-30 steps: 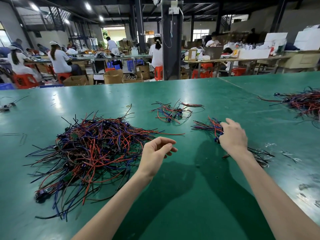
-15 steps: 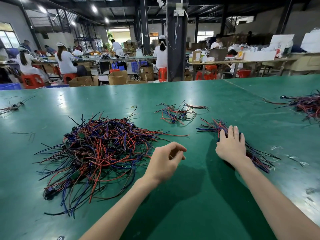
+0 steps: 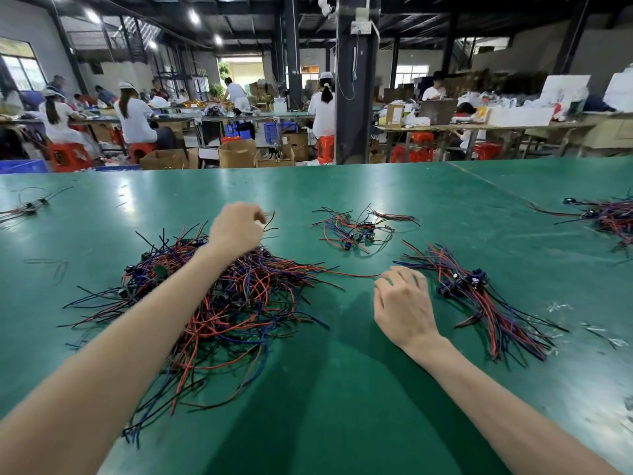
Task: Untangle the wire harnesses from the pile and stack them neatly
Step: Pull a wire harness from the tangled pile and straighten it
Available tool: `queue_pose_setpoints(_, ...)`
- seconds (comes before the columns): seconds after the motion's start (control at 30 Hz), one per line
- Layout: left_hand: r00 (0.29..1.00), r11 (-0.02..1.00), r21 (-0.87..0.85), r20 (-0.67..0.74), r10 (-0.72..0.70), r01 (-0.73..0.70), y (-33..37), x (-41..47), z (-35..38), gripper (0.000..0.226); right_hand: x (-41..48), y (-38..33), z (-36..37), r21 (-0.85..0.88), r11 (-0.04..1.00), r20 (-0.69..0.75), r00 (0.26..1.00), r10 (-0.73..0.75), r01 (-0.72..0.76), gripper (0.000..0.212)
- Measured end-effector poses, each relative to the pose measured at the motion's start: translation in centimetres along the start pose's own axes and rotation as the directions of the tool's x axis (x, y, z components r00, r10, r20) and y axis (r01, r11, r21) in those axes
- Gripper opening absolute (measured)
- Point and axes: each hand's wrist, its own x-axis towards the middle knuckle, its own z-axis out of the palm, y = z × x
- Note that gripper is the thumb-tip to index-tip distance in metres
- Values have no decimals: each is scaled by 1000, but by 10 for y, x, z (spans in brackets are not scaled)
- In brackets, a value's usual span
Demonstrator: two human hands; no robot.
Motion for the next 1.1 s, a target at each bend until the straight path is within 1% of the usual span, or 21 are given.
queue_pose_setpoints(0.07, 996, 979, 198, 65, -66, 52, -34, 10, 5, 41, 0, 1, 1, 1, 1000, 21, 1000, 16, -16, 14)
queue_pose_setpoints(0.13, 982, 939, 342, 159, -105, 45, -60, 10, 13, 43, 1, 0, 3, -6, 1000, 39, 999, 3, -3, 18)
queue_pose_setpoints(0.2, 973, 912, 410, 206, -102, 8, -74, 11, 20, 43, 4, 1, 4, -7, 1000, 50, 999, -9, 10, 22)
queue_pose_setpoints(0.3, 976, 884, 467, 193, -98, -4, -76, 18, 20, 34, 8, 3, 6, 13, 1000, 46, 999, -17, 16, 26)
queue_pose_setpoints(0.37, 967, 825, 565, 223, -124, -24, -74, 20, 18, 30, 8, 3, 7, 29, 1000, 51, 999, -15, 13, 28)
queue_pose_setpoints(0.5, 955, 722, 687, 261, -140, -82, -71, 16, 24, 35, 2, 3, 8, 44, 999, 63, 998, 7, -10, 29)
queue_pose_setpoints(0.57, 966, 706, 702, 236, -107, -93, -72, 16, 24, 34, 3, 2, 8, 47, 999, 65, 998, 12, -15, 29)
queue_pose_setpoints(0.63, 976, 704, 702, 210, -60, -107, -71, 19, 24, 26, 5, 3, 7, 56, 998, 64, 998, 14, -18, 29)
queue_pose_setpoints(0.7, 977, 706, 699, 210, -46, -117, -69, 20, 20, 21, 6, 4, 7, 45, 999, 67, 998, 20, -23, 29)
queue_pose_setpoints(0.8, 983, 756, 648, 181, -34, -94, -69, 24, 11, 19, 6, 6, 8, 43, 998, 59, 997, 43, -46, 29)
queue_pose_setpoints(0.87, 996, 828, 558, 87, -3, -47, -67, 27, 2, 15, 6, 7, 8, 46, 997, 56, 997, 54, -57, 29)
queue_pose_setpoints(0.93, 999, 911, 412, -47, 14, 7, -62, 30, -12, 14, 5, 8, 9, 36, 998, 59, 997, 55, -57, 29)
queue_pose_setpoints(0.97, 993, 936, 350, -116, 14, 28, -58, 31, -20, 14, 5, 9, 9, 35, 998, 60, 997, 54, -56, 29)
queue_pose_setpoints(1.0, 986, 943, 330, -166, 23, 34, -55, 33, -27, 15, 5, 9, 9, 36, 998, 60, 997, 55, -57, 29)
queue_pose_setpoints(1.03, 981, 931, 365, -186, 48, 23, -51, 34, -34, 15, 5, 9, 9, 38, 998, 62, 997, 55, -58, 29)
queue_pose_setpoints(1.1, 984, 879, 476, -141, 108, -28, -41, 33, -42, 15, 4, 10, 10, 39, 997, 64, 996, 59, -61, 29)
